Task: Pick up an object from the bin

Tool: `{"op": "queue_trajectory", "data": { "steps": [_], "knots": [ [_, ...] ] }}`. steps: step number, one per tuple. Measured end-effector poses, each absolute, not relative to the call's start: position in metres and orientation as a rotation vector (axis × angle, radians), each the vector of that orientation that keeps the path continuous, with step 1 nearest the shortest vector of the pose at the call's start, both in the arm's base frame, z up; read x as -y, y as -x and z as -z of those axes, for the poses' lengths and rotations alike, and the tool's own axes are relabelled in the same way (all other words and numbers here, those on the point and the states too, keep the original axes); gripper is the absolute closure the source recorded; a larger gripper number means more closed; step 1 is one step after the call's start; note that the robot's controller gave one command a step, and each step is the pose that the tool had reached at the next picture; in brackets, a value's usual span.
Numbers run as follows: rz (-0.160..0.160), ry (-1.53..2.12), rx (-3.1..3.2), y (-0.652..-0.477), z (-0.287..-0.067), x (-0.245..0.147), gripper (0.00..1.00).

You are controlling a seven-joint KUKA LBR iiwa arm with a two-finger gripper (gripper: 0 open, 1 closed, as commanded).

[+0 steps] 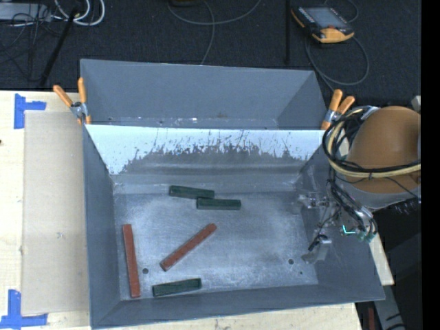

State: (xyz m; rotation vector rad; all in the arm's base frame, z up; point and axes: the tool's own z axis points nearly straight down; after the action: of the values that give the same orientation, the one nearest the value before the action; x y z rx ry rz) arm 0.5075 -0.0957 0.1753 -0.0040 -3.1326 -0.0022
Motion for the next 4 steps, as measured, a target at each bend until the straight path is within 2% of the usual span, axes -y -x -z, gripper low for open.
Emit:
{"op": "queue_trajectory", "data": {
  "steps": [1,2,3,4],
  "knots": [
    [0.002,-0.266,3.134,-0.558,-0.188,0.055,0.00],
    [0.004,-0.629,3.074,-0.574,-0.100,-0.019,0.00],
    [0.007,-0.875,3.014,-0.560,-0.068,-0.094,0.00],
    [0.001,-0.871,3.017,-0.561,-0.069,-0.092,1.00]
  ]
}}
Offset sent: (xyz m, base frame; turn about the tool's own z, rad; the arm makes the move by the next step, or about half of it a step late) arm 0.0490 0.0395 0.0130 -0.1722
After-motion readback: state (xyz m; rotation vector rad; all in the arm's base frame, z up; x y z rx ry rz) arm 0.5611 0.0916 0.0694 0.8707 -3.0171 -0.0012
